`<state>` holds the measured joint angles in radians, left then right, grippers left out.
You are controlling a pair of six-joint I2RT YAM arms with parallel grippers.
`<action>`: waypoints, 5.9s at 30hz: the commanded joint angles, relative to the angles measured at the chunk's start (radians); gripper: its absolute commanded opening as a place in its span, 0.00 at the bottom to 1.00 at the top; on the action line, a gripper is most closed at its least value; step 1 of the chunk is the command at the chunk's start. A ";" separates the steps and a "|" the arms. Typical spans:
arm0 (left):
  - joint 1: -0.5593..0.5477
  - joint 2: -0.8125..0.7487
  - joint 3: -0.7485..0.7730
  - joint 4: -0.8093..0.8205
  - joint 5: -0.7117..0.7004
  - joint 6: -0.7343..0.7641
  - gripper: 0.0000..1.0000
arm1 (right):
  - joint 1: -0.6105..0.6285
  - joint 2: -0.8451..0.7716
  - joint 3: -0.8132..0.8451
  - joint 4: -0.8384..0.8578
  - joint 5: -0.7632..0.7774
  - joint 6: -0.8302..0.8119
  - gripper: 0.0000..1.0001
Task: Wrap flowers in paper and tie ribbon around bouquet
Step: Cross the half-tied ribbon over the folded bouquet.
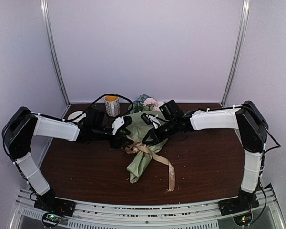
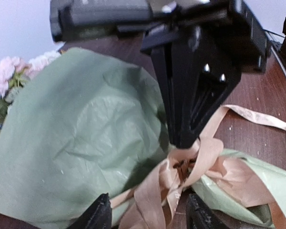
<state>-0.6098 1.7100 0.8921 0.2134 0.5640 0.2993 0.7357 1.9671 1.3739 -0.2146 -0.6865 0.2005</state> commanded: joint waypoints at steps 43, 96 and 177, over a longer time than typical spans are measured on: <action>-0.102 0.250 0.172 0.081 -0.121 0.054 0.00 | 0.025 -0.131 -0.144 0.139 -0.012 0.032 0.00; -0.096 0.146 0.143 -0.098 -0.028 0.147 0.29 | -0.029 -0.099 -0.169 0.017 -0.010 0.004 0.27; -0.093 0.124 0.030 0.123 0.014 -0.136 0.21 | 0.077 0.012 -0.174 0.312 0.263 0.394 0.00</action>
<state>-0.7059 1.8580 0.9287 0.3351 0.5579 0.1505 0.8207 1.9667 1.1812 0.0814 -0.4656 0.5774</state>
